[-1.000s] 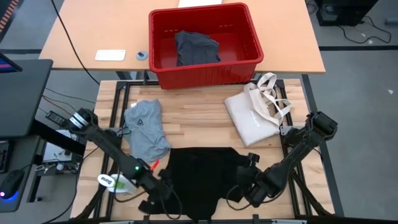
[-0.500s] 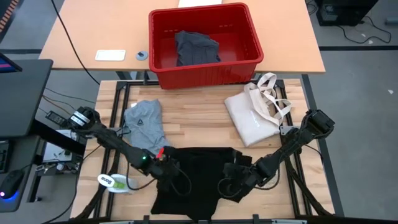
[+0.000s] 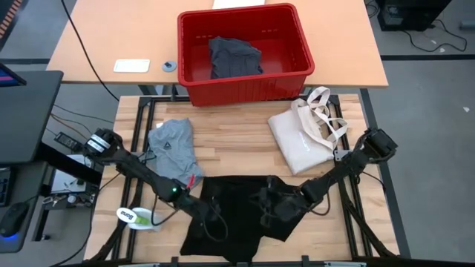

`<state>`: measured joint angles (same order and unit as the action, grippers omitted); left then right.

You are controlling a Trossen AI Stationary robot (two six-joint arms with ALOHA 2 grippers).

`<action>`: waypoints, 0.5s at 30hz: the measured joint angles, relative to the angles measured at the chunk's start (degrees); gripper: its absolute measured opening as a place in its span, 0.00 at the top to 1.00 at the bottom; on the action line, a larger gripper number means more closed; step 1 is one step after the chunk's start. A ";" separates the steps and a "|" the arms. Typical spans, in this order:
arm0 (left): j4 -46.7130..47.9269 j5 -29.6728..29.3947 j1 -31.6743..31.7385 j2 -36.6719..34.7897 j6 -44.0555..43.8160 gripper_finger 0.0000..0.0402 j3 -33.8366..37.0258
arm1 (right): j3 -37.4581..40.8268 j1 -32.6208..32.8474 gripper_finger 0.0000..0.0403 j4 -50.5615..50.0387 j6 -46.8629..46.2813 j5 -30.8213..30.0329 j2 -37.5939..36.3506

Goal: Fold Laundry from Bin
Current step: Fold the black shirt

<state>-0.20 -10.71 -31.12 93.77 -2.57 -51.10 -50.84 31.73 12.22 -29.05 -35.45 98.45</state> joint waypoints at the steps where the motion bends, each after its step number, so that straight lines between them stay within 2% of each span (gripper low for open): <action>1: 0.55 0.40 -0.47 0.62 0.20 0.75 0.01 | -0.06 -0.64 0.75 -0.31 -0.53 0.85 0.09; 5: 4.41 0.48 -2.99 0.84 0.66 0.75 0.03 | -0.58 -2.26 0.61 -3.14 -0.56 -3.88 0.55; 7: 4.00 0.54 -4.07 0.88 1.19 0.75 0.03 | -0.60 -3.73 0.55 -2.75 1.50 -3.33 0.57; 12: -0.48 0.50 -5.52 0.80 5.34 0.75 0.01 | -0.62 -10.50 0.43 -1.56 2.42 12.12 1.86; 15: -2.61 0.49 -5.43 0.78 6.24 0.75 0.01 | -1.01 -13.35 0.36 -2.14 4.60 16.69 3.77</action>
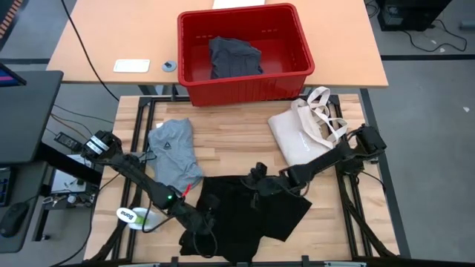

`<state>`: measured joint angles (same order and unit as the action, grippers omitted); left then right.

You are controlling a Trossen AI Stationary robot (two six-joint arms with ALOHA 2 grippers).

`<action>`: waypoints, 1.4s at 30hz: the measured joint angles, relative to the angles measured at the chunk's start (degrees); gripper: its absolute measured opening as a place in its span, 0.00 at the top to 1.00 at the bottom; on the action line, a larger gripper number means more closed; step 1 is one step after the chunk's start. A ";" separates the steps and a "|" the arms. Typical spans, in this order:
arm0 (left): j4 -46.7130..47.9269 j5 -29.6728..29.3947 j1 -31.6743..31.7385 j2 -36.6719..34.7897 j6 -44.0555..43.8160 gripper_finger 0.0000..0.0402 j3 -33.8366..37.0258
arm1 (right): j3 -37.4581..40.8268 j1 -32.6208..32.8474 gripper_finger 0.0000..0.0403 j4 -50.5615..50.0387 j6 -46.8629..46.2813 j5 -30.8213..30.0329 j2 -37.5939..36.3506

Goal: Fold Laundry from Bin
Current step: Fold the black shirt

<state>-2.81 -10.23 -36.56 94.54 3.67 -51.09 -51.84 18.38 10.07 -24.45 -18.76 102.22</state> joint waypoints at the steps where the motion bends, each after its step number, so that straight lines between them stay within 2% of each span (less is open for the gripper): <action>1: -0.13 -0.01 0.00 0.00 0.04 0.75 -0.02 | -0.70 -0.62 0.34 -0.48 1.00 0.77 0.53; 7: 0.24 -0.10 0.09 0.00 0.07 0.75 0.00 | -8.45 -0.97 0.31 -4.86 6.17 3.76 4.96; 13: 2.65 -0.10 0.09 -0.02 -1.48 0.75 -0.01 | -17.95 -0.98 0.37 -15.24 8.07 2.45 11.65; 16: 4.37 -0.10 0.07 -0.04 -3.12 0.75 -0.02 | -22.11 -0.12 0.47 -19.20 9.35 -1.00 12.99; 20: 5.12 -0.12 0.07 -0.04 -3.46 0.75 0.00 | -25.12 1.74 0.67 -21.58 11.08 -3.15 13.04; 24: 5.14 -0.57 0.11 -0.04 -2.92 0.75 0.00 | -26.73 2.61 0.91 -23.10 11.08 0.50 13.02; 26: 5.32 -0.58 -0.03 -0.55 -2.37 0.75 0.00 | -27.24 3.18 0.96 -23.39 10.65 3.19 13.02; 32: 4.56 -1.43 -4.24 -5.38 -1.36 0.75 -0.03 | -32.48 7.61 0.94 -23.39 9.37 10.09 12.95; 38: 4.38 -10.61 -9.31 -6.45 0.25 0.75 -0.04 | -34.39 12.62 0.98 -15.66 9.57 18.96 12.95; 42: 4.33 -13.13 -9.51 -6.45 -0.17 0.75 -0.04 | -34.37 15.24 0.93 -12.93 7.12 22.41 15.01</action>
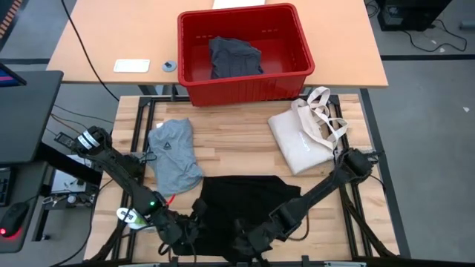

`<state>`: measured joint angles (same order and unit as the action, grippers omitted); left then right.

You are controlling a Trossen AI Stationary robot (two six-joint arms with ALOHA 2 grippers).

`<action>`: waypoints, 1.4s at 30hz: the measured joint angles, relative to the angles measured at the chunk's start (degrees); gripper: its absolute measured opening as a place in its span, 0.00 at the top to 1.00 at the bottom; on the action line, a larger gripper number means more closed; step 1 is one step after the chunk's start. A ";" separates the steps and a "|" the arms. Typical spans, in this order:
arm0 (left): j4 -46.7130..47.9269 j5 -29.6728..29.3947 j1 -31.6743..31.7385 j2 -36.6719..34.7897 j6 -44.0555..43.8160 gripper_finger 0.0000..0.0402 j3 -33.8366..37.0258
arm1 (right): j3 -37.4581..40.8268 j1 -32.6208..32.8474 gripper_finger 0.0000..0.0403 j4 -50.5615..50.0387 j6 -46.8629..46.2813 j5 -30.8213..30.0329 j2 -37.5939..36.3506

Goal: Fold Laundry from Bin
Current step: Fold the black shirt

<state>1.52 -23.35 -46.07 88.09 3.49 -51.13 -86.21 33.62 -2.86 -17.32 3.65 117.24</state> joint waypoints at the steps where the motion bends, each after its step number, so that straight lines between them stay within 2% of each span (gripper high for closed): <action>1: 0.04 -0.09 0.28 0.00 -0.42 0.75 0.00 | 0.00 0.47 0.92 1.23 -1.02 0.72 1.06; 6: 0.34 -0.19 2.77 0.00 -2.62 0.75 0.00 | 0.17 1.22 0.89 3.60 -4.89 6.08 8.26; 10: 1.14 -0.25 5.12 0.00 -5.62 0.75 0.00 | -0.16 0.16 0.88 2.39 -11.23 11.73 9.31; 12: 2.05 -0.27 6.12 0.00 -7.78 0.75 0.00 | -0.07 -0.12 0.87 0.53 -12.78 12.10 8.26; 14: 2.64 -0.28 6.83 0.02 -9.12 0.75 0.00 | 0.19 0.49 0.87 -3.14 -11.76 9.59 6.19; 19: 2.82 0.30 7.41 0.65 -8.61 0.75 0.00 | 0.20 2.45 0.86 -8.67 -7.88 -3.53 -0.81; 21: 2.96 0.51 7.39 0.83 -8.46 0.75 0.00 | 0.06 2.89 0.86 -10.36 -6.59 -6.65 -2.60; 26: 3.12 0.62 7.77 0.83 -8.44 0.75 0.00 | 0.22 3.03 0.79 -17.13 -5.33 -9.50 -4.98; 29: 2.33 0.60 9.15 1.01 -8.83 0.74 0.00 | 0.13 2.53 0.70 -20.08 -6.77 -8.72 -5.93; 32: 2.07 0.59 10.98 2.62 -9.25 0.74 -0.04 | 0.19 1.66 0.59 -27.34 -8.88 -9.33 -6.50; 34: 1.75 0.34 12.74 4.45 -7.55 0.74 -0.04 | 0.19 1.18 0.53 -34.97 -11.38 -13.28 -7.31; 36: 1.47 -1.34 14.95 6.48 -5.51 0.74 -0.04 | 0.33 1.09 0.49 -42.60 -14.64 -20.23 -7.52; 38: 1.24 -2.24 17.57 8.12 -3.89 0.74 0.01 | 1.95 0.75 0.47 -46.80 -15.95 -24.50 -7.39; 42: 1.07 -1.90 22.54 8.50 -1.31 0.74 0.02 | 6.46 -1.37 0.47 -49.01 -16.81 -23.96 -9.27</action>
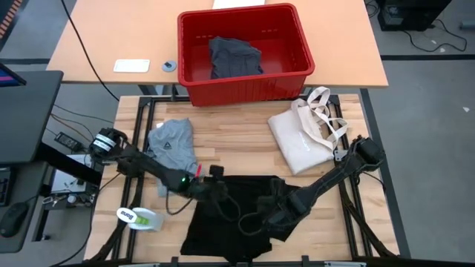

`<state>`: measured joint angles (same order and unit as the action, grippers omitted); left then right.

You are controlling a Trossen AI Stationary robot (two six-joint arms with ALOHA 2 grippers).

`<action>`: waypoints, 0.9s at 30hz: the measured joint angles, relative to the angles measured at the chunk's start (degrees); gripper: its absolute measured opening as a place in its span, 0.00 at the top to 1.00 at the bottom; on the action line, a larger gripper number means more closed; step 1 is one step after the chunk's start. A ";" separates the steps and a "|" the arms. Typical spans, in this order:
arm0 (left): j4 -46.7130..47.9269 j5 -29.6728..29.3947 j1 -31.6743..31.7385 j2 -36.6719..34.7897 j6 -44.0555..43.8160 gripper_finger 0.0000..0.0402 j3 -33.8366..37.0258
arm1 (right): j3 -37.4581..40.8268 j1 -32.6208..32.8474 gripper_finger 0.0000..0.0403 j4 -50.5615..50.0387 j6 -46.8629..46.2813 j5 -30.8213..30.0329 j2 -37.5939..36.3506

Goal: Fold Laundry from Bin
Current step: Fold the black shirt

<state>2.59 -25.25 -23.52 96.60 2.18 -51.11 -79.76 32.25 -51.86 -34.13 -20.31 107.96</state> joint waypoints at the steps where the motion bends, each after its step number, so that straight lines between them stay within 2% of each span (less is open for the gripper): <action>1: 0.20 1.07 1.09 -0.31 0.81 0.75 0.00 | 1.56 -0.74 0.48 0.14 0.06 0.44 -0.88; 6: 2.67 8.04 6.03 -3.31 2.82 0.75 -0.05 | 10.66 -4.34 0.50 1.95 1.25 0.54 -6.95; 14: 14.24 16.83 14.08 -7.19 4.43 0.75 -0.02 | 26.46 -12.37 0.50 16.63 7.80 1.73 -20.10; 18: 16.32 19.76 18.32 -7.21 6.36 0.75 -0.02 | 30.07 -16.21 0.50 20.74 14.97 3.55 -21.01; 24: 16.92 30.31 23.20 -7.21 6.54 0.75 0.00 | 32.10 -19.48 0.50 24.06 24.79 4.72 -20.22; 27: 16.77 31.04 23.97 -7.21 6.55 0.75 0.00 | 32.08 -19.71 0.50 25.58 29.08 4.51 -18.95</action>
<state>19.36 5.79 0.44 89.38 8.73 -51.11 -47.68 12.54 -26.29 -5.05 -15.80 89.02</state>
